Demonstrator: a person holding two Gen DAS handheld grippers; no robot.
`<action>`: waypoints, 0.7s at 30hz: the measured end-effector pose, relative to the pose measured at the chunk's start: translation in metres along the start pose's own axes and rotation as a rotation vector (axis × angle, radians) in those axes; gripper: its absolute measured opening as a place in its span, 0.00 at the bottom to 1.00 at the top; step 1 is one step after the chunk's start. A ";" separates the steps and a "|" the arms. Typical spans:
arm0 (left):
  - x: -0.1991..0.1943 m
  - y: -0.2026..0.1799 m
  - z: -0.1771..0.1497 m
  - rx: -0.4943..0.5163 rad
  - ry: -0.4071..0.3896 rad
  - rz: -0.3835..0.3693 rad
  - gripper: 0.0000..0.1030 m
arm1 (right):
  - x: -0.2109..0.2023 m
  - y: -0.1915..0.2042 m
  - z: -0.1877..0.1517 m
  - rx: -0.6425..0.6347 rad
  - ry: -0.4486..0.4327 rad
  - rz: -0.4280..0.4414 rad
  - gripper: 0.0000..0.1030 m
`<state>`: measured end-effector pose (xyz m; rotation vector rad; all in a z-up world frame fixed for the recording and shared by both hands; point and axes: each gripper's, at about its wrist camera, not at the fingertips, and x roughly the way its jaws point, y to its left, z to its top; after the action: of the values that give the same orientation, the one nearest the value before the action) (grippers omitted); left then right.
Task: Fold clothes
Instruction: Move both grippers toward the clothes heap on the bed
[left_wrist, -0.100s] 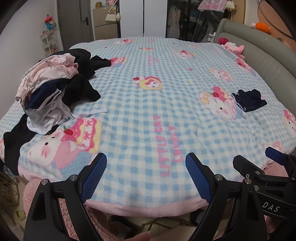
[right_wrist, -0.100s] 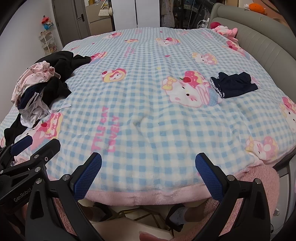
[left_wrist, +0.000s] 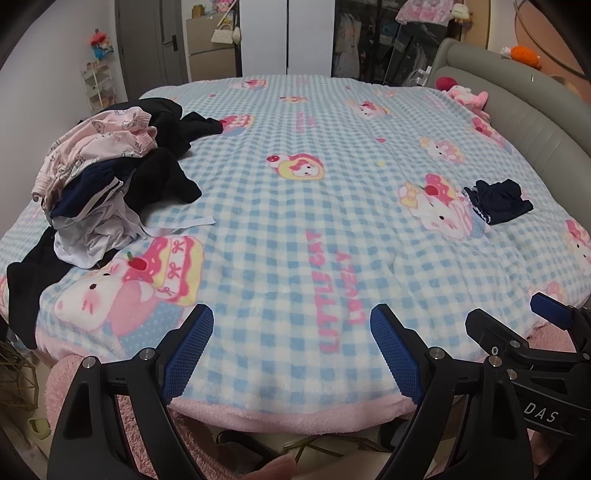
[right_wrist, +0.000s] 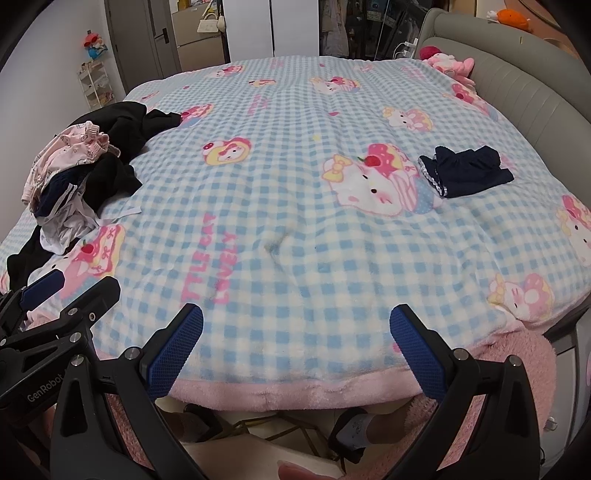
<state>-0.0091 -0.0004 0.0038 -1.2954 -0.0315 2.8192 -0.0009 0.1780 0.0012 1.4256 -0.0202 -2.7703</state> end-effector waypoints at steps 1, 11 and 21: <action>0.001 0.000 0.002 0.003 -0.006 -0.007 0.86 | 0.000 0.000 0.001 -0.004 0.003 0.004 0.99; 0.004 0.011 0.041 0.020 -0.071 -0.082 0.86 | -0.020 0.010 0.052 -0.093 -0.113 0.101 0.99; 0.007 0.049 0.120 0.020 -0.172 -0.083 0.86 | -0.022 0.049 0.120 -0.151 -0.206 0.082 0.99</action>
<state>-0.1055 -0.0491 0.0751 -1.0201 -0.0598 2.8431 -0.0850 0.1300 0.0902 1.0778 0.1209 -2.7703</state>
